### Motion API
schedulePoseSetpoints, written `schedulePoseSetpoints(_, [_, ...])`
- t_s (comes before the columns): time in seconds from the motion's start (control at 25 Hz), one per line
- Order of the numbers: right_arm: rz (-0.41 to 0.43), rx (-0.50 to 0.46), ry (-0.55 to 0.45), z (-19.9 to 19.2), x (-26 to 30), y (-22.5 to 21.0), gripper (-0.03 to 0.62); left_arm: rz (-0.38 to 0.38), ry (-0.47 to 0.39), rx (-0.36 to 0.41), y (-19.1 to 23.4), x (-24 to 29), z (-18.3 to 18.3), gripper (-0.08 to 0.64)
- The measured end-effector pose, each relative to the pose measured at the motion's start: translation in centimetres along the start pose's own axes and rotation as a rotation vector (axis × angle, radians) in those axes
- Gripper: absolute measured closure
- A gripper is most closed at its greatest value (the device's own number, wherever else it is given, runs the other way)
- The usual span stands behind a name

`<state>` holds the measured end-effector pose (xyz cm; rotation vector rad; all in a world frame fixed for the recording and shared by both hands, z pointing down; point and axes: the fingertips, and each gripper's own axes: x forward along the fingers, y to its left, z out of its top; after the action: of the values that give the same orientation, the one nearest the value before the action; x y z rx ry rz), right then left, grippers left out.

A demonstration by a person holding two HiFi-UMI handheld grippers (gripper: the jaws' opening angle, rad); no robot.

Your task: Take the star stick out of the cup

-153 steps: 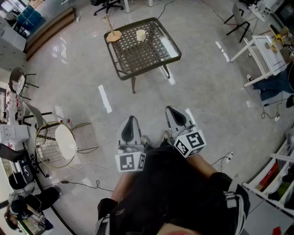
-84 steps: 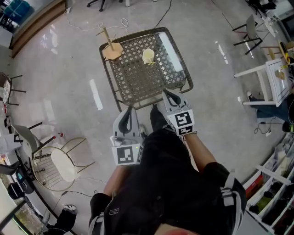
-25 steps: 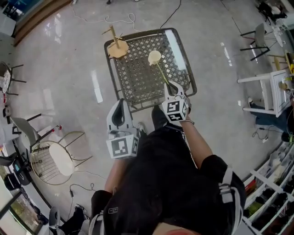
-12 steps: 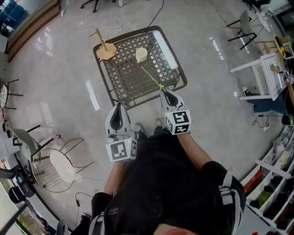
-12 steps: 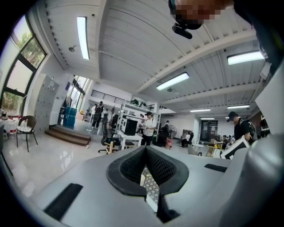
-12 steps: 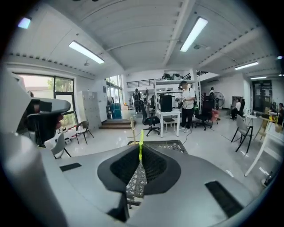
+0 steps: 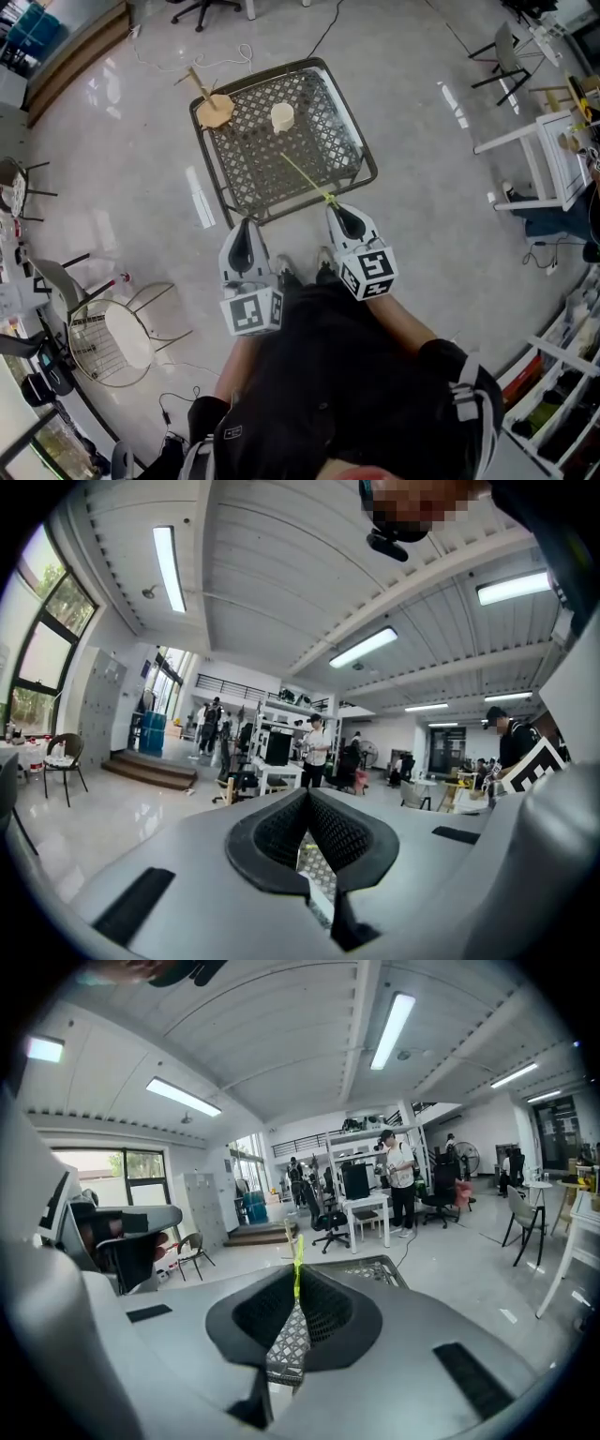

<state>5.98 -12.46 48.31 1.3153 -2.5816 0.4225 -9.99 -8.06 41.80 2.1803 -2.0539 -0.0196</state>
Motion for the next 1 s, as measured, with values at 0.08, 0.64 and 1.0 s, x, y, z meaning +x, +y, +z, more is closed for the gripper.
schedulePoseSetpoints(0.08, [0.002, 0.010, -0.015, 0.2, -0.7, -0.6, 0.571, -0.007, 0.008, 0.008, -1.1, -0.2, -0.4, 0.543])
schedulePoseSetpoints(0.64, [0.023, 0.004, -0.041, 0.8, -2.0, -1.5, 0.572, -0.006, 0.001, 0.015, -3.2, -0.4, -0.6, 0.543])
schedulePoseSetpoints(1.0, [0.030, 0.006, -0.045, 0.7, -2.3, -1.4, 0.572, 0.006, -0.004, 0.018, -3.3, -1.0, -0.5, 0.543])
